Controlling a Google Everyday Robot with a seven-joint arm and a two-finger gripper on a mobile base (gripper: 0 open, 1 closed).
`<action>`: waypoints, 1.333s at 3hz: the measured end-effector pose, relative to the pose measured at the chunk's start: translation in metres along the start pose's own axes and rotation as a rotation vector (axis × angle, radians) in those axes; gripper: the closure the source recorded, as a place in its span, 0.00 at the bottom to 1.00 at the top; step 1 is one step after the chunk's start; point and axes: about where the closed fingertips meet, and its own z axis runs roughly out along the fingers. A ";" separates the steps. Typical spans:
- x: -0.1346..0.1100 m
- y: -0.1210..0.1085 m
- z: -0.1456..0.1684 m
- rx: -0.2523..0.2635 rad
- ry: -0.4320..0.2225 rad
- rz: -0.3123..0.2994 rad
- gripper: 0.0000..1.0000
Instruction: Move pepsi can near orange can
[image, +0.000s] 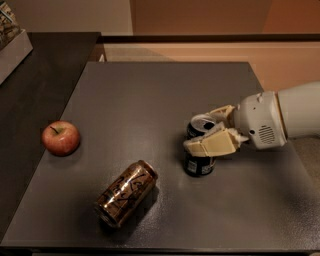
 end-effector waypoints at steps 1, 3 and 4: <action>0.003 0.012 0.011 -0.032 0.006 -0.022 1.00; -0.003 0.033 0.031 -0.094 -0.015 -0.079 1.00; -0.003 0.040 0.036 -0.116 -0.015 -0.105 0.83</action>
Offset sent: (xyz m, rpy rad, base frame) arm -0.0218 0.0376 -0.0156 0.0337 -0.0170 0.1196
